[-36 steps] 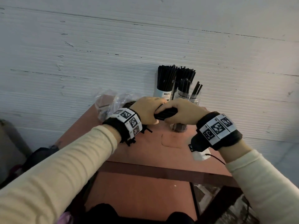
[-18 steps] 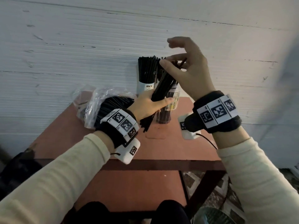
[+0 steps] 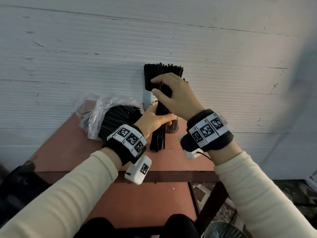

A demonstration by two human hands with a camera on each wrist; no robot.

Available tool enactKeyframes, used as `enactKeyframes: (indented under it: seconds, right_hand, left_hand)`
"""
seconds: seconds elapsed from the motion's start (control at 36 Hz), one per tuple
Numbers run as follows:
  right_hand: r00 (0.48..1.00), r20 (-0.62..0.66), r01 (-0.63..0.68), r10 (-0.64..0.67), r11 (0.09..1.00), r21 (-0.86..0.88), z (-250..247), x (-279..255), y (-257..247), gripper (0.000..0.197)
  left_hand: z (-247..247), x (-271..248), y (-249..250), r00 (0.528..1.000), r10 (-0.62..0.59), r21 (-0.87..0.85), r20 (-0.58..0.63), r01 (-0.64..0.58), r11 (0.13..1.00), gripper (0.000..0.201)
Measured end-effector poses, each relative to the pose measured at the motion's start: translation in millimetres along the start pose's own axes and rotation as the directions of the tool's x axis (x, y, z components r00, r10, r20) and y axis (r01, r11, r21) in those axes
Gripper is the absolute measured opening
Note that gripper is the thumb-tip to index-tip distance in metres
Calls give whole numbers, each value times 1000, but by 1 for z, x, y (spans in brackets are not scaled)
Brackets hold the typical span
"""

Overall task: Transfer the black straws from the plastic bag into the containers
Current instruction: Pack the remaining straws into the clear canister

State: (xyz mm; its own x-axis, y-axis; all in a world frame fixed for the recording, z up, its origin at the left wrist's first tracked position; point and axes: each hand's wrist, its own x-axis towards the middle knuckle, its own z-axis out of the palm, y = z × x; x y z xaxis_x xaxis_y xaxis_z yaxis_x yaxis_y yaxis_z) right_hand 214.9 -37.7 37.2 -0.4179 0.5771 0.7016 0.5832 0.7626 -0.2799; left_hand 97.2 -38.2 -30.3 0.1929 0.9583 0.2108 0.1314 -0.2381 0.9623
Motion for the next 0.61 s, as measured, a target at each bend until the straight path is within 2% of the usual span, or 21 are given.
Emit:
enactKeyframes:
  seconds: [0.06, 0.08, 0.14, 0.19, 0.25, 0.31, 0.39, 0.47, 0.56, 0.61]
  right_hand:
    - [999, 39, -5, 6, 1000, -11, 4, -3, 1, 27]
    - [999, 46, -8, 9, 1000, -19, 5, -4, 2, 28]
    - [999, 40, -12, 13, 1000, -14, 5, -7, 2, 30]
    - [999, 39, -13, 13, 1000, 0, 3, -9, 0, 31]
    - [998, 60, -13, 12, 1000, 15, -1, -10, -2, 36]
    - [998, 63, -18, 16, 999, 33, -7, -11, -5, 47]
    - [998, -6, -56, 56, 995, 78, -18, -14, -7, 68]
    - [987, -4, -158, 161, 972, 175, -30, -19, -7, 84]
    - [968, 151, -226, 200, 956, 188, -42, -24, -12, 86]
    - [927, 340, -262, 160, 924, 279, -45, -25, -14, 74]
  left_hand:
    - [-1, 0, -6, 1000, -28, 34, 8, 28, 999, 15]
    - [-2, 0, -9, 998, -52, 48, 36, 50, 998, 11]
    - [-3, -1, -14, 989, -111, 48, 97, 107, 993, 16]
    - [-3, -2, -16, 981, -148, 63, 125, 141, 988, 31]
    - [-3, -2, -18, 980, -163, 79, 111, 155, 985, 31]
    - [-3, -3, -19, 985, -152, 121, 84, 142, 982, 24]
    - [-6, -8, -14, 993, -99, 141, 62, 90, 986, 34]
    - [-9, -19, 3, 984, -35, 154, 172, 8, 988, 32]
    - [-11, -30, 25, 933, -12, 214, 361, -70, 974, 25]
    - [-13, -32, 36, 887, -33, 275, 461, -107, 955, 22]
